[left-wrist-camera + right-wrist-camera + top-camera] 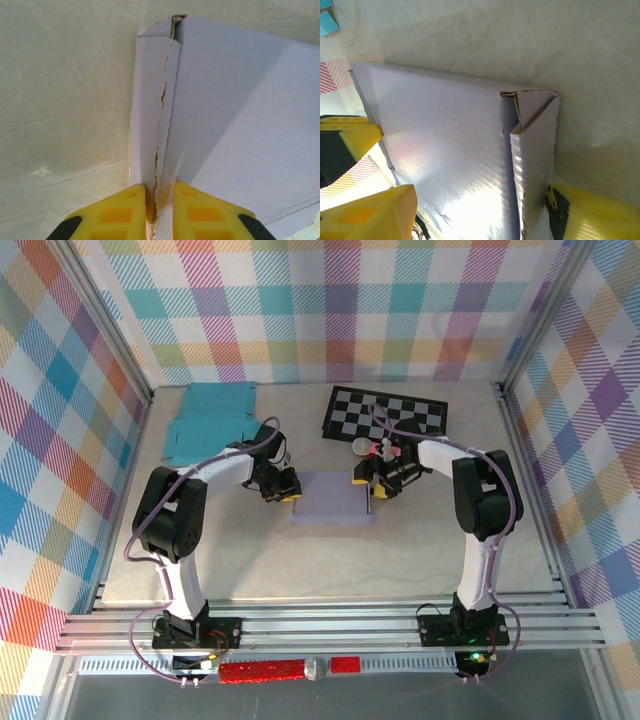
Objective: Fold the paper box
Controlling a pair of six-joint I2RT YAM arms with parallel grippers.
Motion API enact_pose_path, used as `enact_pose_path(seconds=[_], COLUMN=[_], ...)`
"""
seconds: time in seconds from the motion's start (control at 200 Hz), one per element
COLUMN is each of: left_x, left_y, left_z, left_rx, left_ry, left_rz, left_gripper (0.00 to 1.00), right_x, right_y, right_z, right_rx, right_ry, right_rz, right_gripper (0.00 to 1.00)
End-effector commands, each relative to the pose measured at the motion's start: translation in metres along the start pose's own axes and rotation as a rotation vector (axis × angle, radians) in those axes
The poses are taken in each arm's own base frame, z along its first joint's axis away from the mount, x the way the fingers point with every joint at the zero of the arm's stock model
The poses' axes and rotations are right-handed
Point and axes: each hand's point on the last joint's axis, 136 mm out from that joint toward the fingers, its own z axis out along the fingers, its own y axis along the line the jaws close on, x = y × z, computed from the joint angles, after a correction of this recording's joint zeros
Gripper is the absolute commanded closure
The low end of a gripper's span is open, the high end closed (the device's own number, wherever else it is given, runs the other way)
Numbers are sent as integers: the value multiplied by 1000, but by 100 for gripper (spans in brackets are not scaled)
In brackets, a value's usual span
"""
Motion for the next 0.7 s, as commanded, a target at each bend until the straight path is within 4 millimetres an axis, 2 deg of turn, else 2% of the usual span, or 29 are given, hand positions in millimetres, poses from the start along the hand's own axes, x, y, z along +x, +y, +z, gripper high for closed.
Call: enact_pose_path(seconds=[0.0, 0.22, 0.41, 0.695], left_x=[18, 24, 29, 29], left_y=[29, 47, 60, 63], left_z=[11, 12, 10, 7], left_rx=[-53, -58, -73, -33], left_ry=[57, 62, 68, 63], left_rz=[-67, -104, -122, -138], left_gripper=[86, 87, 87, 88], right_x=[5, 15, 22, 23], right_y=[17, 32, 18, 17], right_z=[9, 10, 0, -12], right_rx=[-97, -140, -49, -53], right_ry=[39, 39, 10, -4], right_rz=[-18, -47, -58, -81], right_gripper=[31, 30, 29, 26])
